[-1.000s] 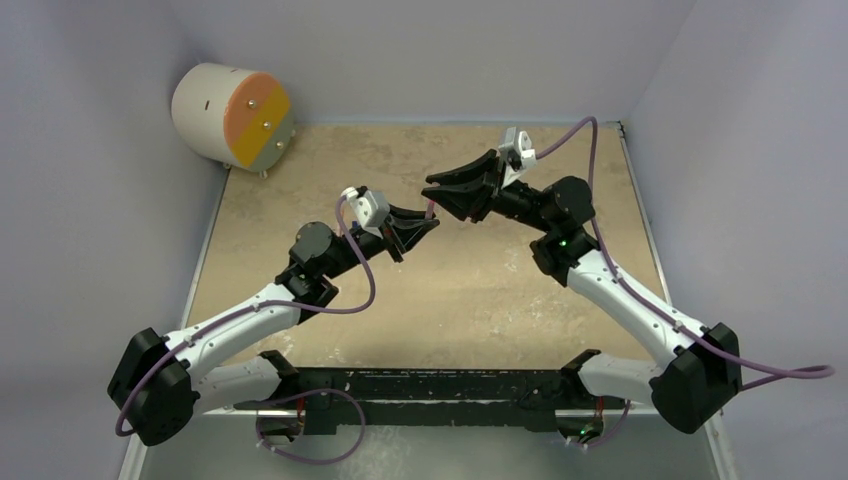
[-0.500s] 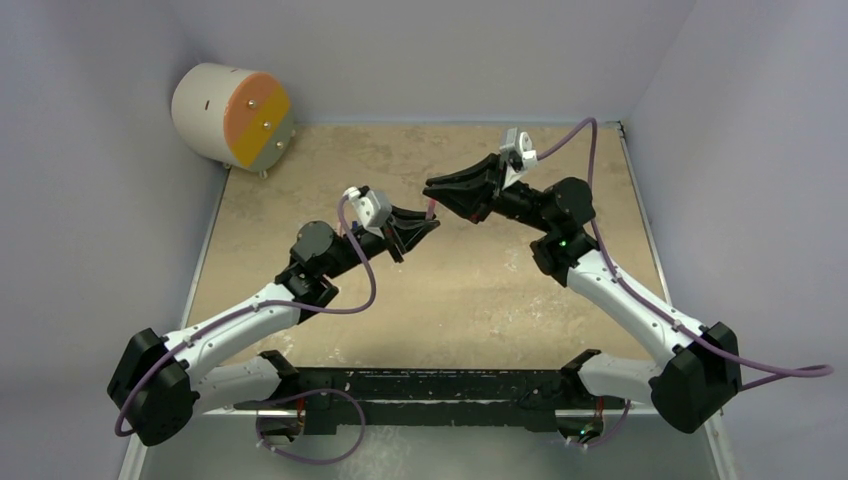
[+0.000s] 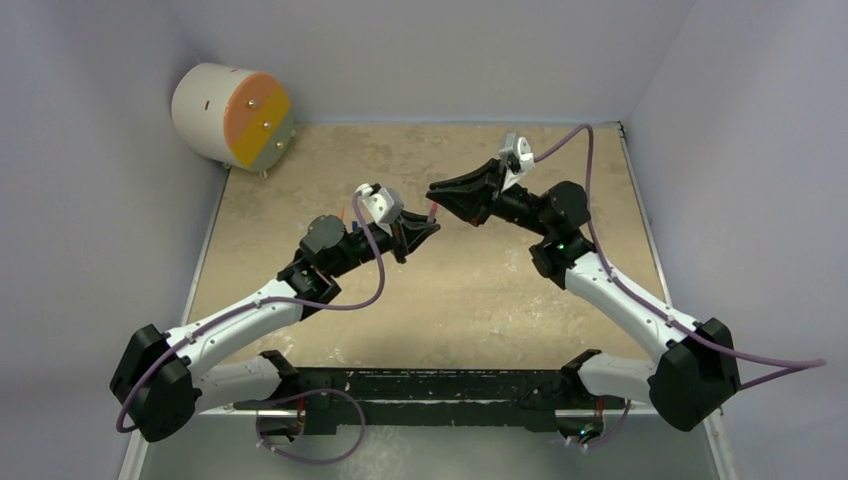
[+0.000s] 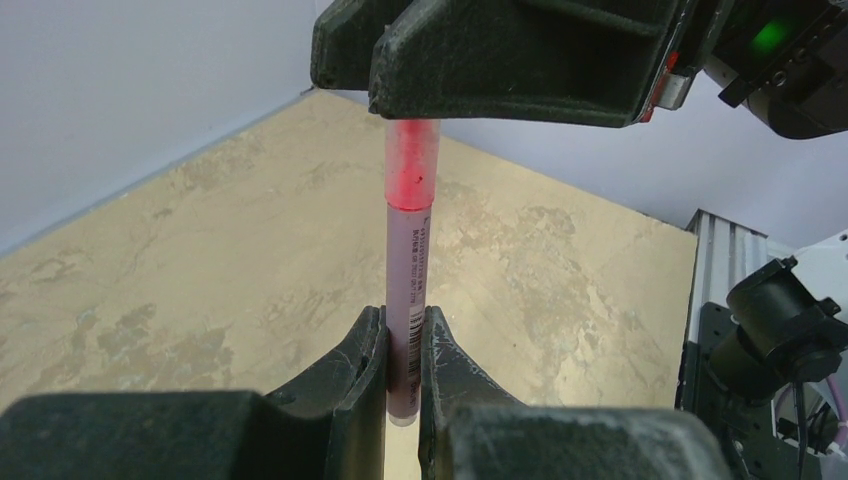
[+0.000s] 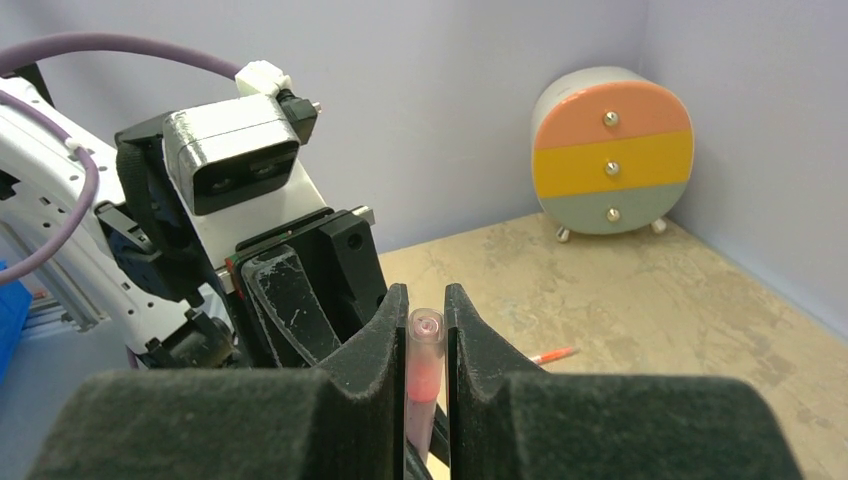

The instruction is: Insert the pens into the pen caps

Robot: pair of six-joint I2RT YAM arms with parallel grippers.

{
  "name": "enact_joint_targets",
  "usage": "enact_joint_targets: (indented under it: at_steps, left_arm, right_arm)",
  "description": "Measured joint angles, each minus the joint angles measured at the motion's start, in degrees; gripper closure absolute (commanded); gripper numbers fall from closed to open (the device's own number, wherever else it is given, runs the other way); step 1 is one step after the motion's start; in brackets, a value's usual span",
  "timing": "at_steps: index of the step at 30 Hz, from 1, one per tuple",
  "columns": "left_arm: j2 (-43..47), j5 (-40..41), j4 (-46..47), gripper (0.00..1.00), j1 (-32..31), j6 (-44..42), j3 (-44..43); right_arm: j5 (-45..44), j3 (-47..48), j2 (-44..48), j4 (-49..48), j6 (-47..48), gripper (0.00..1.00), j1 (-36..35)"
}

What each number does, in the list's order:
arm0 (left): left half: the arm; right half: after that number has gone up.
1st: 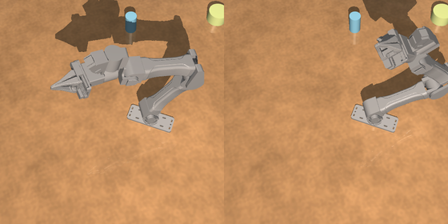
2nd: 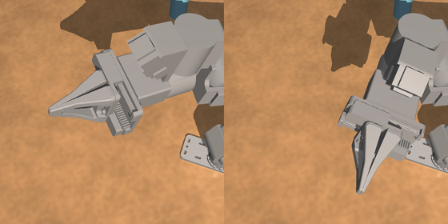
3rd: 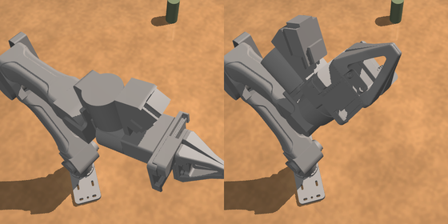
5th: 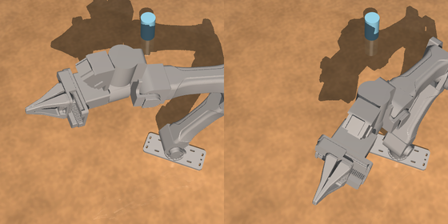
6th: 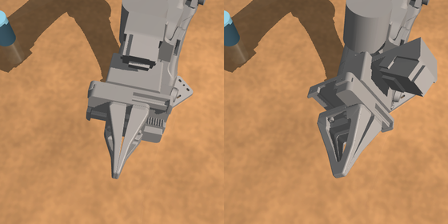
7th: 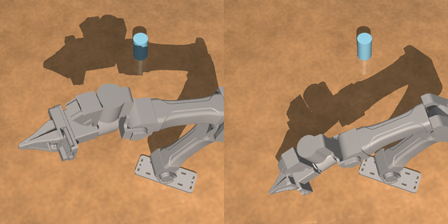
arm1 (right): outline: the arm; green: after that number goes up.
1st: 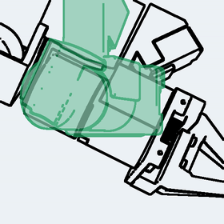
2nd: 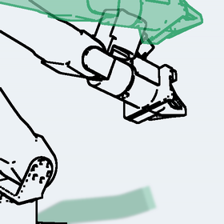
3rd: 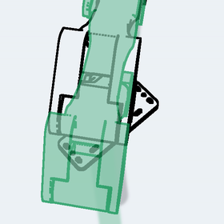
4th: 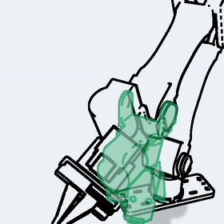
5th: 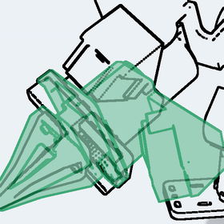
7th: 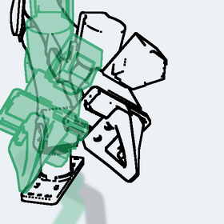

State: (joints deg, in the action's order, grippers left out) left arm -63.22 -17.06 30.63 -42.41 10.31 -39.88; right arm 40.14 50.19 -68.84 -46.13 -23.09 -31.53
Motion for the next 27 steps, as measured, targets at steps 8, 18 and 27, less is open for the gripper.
enact_joint_targets:
  at_steps: [8,18,27]
  left_arm:
    - [-1.8,0.9,-2.9,1.0,-0.1,-0.5,0.0]
    - [-2.1,1.2,-4.9,1.0,-0.4,-1.6,-0.9]
    - [-2.5,2.6,-6.6,1.0,-0.4,-2.3,-1.4]
  right_arm:
    - [-0.2,-4.9,-1.1,-5.2,-2.0,1.0,0.6]
    - [-2.3,-9.0,-1.9,-13.2,-4.8,1.0,0.4]
    - [-5.7,-10.8,-4.0,-17.0,-4.8,1.0,-1.2]
